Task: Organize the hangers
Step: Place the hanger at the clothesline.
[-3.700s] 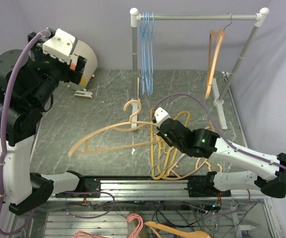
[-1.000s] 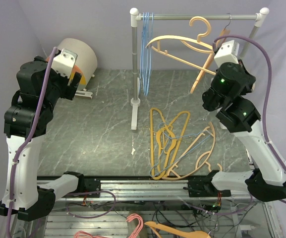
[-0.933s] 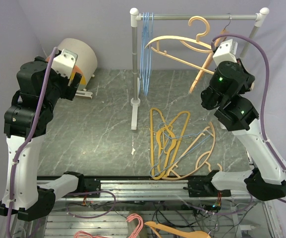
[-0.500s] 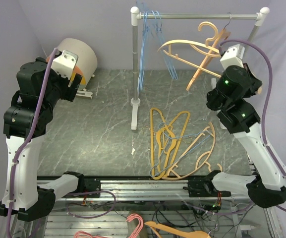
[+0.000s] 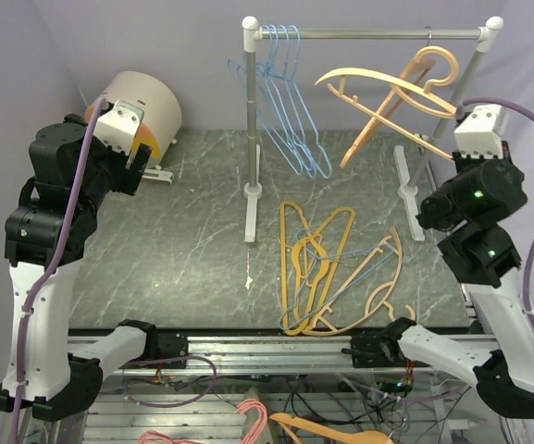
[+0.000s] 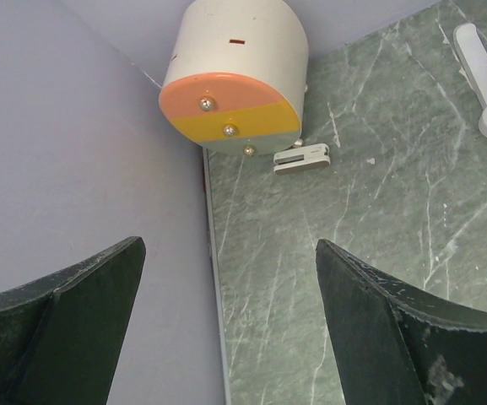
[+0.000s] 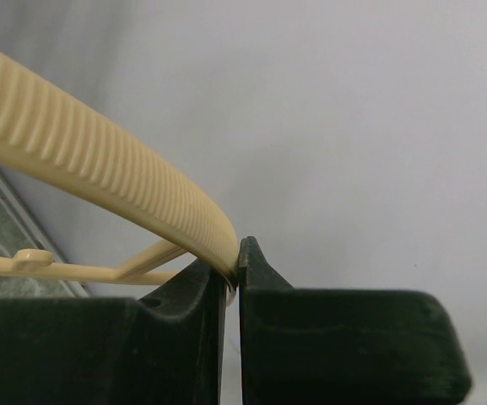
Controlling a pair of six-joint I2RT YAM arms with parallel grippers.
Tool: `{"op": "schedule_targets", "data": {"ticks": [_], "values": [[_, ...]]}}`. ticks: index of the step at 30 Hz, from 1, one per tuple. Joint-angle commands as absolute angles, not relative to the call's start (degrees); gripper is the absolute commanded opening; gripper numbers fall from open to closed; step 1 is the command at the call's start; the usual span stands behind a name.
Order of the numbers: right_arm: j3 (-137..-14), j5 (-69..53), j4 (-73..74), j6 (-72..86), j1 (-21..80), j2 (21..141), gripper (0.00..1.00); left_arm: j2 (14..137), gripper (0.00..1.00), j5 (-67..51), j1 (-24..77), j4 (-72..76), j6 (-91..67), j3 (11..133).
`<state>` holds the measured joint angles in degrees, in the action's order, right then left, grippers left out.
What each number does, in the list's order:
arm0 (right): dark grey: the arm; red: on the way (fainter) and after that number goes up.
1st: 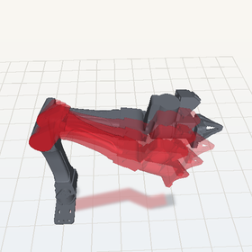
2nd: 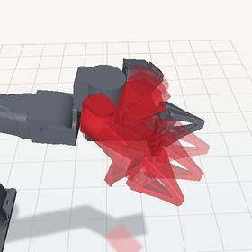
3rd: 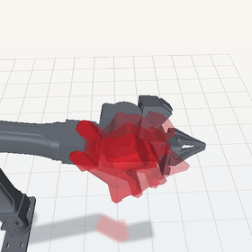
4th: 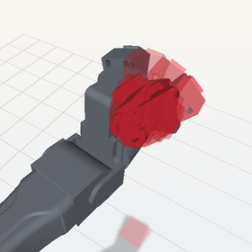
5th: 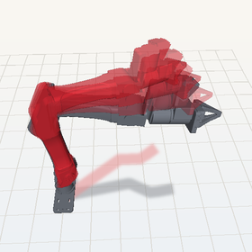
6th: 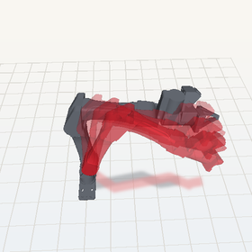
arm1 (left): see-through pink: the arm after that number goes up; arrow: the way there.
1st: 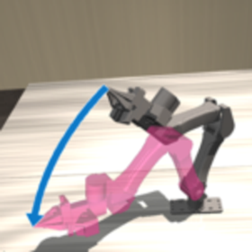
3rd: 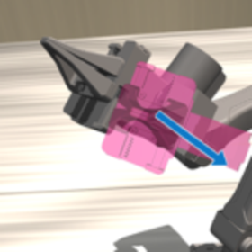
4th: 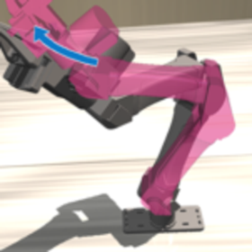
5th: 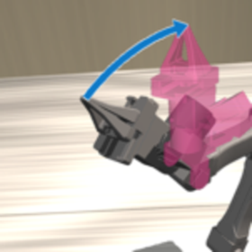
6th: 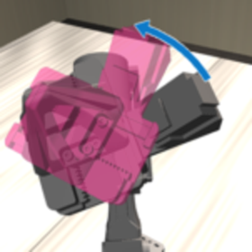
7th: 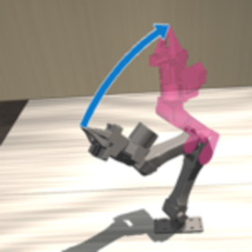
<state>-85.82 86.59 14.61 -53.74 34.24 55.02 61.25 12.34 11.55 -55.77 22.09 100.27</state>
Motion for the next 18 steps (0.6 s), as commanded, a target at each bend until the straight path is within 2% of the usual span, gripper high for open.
{"op": "schedule_targets", "data": {"ticks": [1, 7, 11, 18], "values": [[-81.9, 85.3, 2.2, -62.1, 32.5, 57.9, 0.0, 59.8, 0.93, 10.6, 10.6, -56.1, 21.4, 99.1], [-78.8, 84.6, -3.5, -65.1, 25.9, 61.0, 0.0, 59.4, 0.93, 8.3, 10.6, -56.2, 21.0, 98.1], [-76.9, 85.1, 0.5, -61.3, 23.5, 59.5, 0.0, 59.7, 0.93, 5.7, 10.6, -57.0, 21.3, 97.7], [-75.7, 85.7, 16.0, -48.5, 20.5, 53.7, 0.0, 59.2, 0.92, 3.4, 10.6, -57.2, 21.5, 95.8]]}}
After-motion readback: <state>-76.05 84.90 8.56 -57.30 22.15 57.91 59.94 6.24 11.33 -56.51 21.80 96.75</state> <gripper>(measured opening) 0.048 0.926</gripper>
